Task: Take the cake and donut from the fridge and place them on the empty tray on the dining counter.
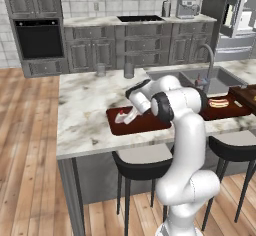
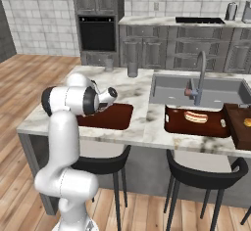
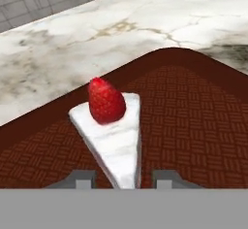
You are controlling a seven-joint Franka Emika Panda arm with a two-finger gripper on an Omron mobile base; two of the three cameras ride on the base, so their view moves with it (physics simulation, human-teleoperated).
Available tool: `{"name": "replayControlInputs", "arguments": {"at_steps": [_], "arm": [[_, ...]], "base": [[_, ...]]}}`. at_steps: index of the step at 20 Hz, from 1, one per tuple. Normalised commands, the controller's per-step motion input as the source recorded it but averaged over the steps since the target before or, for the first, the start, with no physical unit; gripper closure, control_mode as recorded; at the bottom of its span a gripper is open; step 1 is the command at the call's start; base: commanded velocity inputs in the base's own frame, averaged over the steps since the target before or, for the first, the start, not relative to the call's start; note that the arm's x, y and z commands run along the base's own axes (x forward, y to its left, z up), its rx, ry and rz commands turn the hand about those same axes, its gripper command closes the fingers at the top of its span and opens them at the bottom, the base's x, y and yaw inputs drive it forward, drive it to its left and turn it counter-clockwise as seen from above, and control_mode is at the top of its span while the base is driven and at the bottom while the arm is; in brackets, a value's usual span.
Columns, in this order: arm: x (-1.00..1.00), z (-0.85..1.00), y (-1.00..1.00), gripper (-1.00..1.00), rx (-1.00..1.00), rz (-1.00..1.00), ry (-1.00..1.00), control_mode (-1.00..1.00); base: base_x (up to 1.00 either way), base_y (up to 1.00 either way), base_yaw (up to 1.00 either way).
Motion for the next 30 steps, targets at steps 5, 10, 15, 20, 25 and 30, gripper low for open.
{"name": "replayControlInputs", "arguments": {"at_steps": [5, 10, 15, 20, 25, 30], "arm": [[-0.16, 0.05, -0.03, -1.00, 0.00, 0.04, -0.02, -1.00], [-0.61, 0.96, -0.36, -1.00, 0.02, 0.00, -0.14, -1.00], [-0.72, 1.00, -0.10, -1.00, 0.12, 0.00, -0.11, -1.00], [-0.50, 1.00, 0.22, -1.00, 0.10, -0.04, -0.01, -1.00], [-0.30, 1.00, 0.49, -1.00, 0.01, -0.18, 0.06, -1.00], [-0.21, 1.00, 0.24, -1.00, 0.00, -0.30, 0.25, -1.00]], "base": [[0.00, 0.00, 0.00], [0.00, 0.00, 0.00], [0.00, 0.00, 0.00], [0.00, 0.00, 0.00], [0.00, 0.00, 0.00], [0.00, 0.00, 0.00]]}}
